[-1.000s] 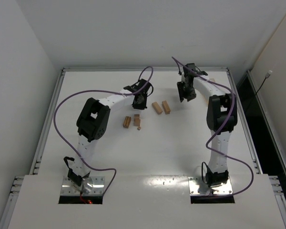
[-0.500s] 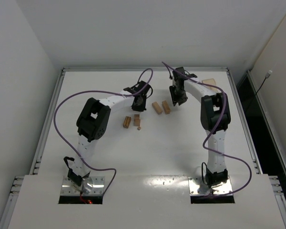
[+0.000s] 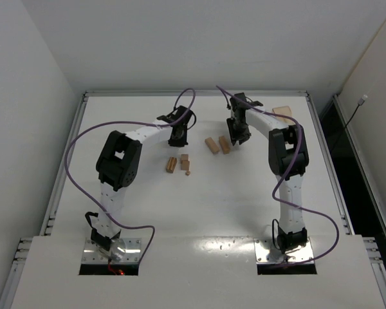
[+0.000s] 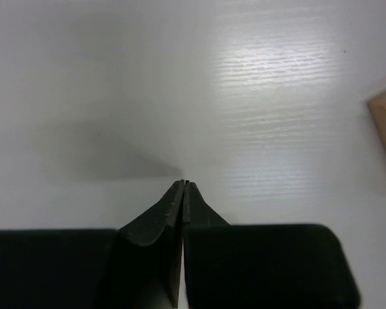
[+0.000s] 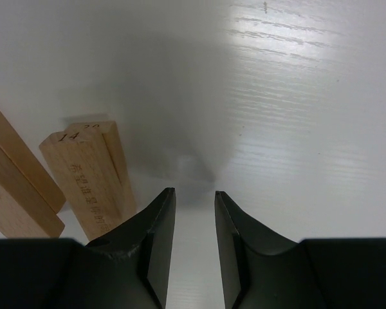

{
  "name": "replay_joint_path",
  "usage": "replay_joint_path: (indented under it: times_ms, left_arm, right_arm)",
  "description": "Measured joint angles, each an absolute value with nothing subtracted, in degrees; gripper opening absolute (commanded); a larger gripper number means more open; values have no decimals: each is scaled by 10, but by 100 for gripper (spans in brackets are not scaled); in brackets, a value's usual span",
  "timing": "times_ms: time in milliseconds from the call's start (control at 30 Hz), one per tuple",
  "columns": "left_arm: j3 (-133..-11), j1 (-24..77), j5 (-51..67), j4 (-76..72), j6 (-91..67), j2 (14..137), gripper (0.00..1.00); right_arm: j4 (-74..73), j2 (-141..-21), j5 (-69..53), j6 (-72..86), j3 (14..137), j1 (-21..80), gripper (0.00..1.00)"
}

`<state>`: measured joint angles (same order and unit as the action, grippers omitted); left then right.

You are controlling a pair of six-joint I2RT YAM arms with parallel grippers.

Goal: Build the wood block tower

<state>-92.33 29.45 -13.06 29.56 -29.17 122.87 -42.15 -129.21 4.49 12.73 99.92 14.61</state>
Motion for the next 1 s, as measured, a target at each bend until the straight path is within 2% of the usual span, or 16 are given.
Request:
replay_joint_path:
  times_ms: [100,667,833,1000]
  left_arm:
    - [-923,289,-138,294,-292,1221,0]
    - [-901,249,-175,293,-288,1182,0]
    - [-900,219,-185,289,-285,1165,11]
    - [-900,212,-189,290,-283,1164,13]
  right_arm:
    - [-423,-1292,45,129,999,154,31]
    - [-436,-1308,51,131,1004,167,33]
    - [-439,-1310,55,131,1007,167,39]
    - [-441,-1311,56,131,1010,168,40]
